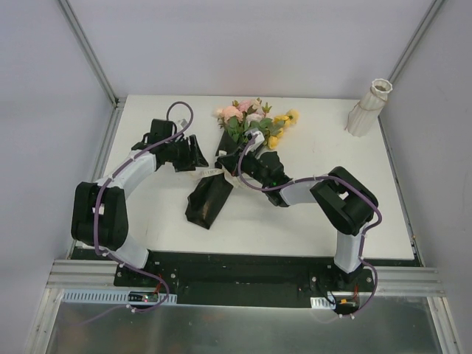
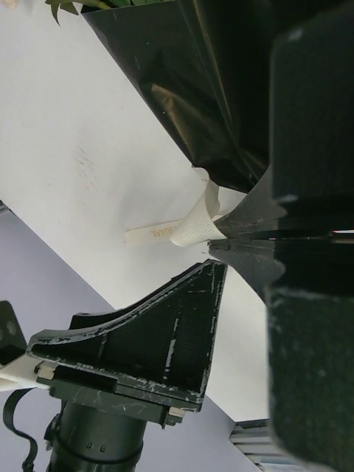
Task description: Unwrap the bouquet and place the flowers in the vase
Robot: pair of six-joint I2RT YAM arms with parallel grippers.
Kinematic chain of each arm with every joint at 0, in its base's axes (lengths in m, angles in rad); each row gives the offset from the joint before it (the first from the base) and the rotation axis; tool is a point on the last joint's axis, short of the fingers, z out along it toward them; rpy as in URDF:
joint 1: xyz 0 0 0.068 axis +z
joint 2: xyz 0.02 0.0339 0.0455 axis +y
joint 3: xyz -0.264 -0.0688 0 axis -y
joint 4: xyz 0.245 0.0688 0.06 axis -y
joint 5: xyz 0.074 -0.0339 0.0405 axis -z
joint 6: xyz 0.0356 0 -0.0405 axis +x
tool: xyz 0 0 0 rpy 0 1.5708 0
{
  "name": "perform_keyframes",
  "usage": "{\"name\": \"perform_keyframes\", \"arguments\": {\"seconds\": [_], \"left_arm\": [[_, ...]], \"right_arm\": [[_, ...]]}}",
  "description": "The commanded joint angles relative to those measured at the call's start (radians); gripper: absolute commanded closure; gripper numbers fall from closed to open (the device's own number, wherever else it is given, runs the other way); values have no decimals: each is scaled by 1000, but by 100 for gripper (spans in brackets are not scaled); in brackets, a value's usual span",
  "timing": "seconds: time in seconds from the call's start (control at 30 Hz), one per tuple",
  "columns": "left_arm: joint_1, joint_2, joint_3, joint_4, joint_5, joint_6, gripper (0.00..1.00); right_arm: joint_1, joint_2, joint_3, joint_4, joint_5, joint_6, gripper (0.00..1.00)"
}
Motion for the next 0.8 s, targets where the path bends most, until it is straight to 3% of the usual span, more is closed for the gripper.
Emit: {"name": "perform_keyframes", "arguments": {"seconds": [0.0,0.57,0.63,0.77], "left_arm": [[-2,18,32,32,126,137,42],[-18,133,66,20,136,189,45],[-21,132,63,20,126,185,53],[-21,118,63,20,126,169,85]], "right_arm": [[3,-64,1,107,-19,14,100],[-5,-67,-25,151,-15,25,100],[-6,-69,-25,151,-13,25,100],[-12,-76,-39,151,-5,31,100]]}}
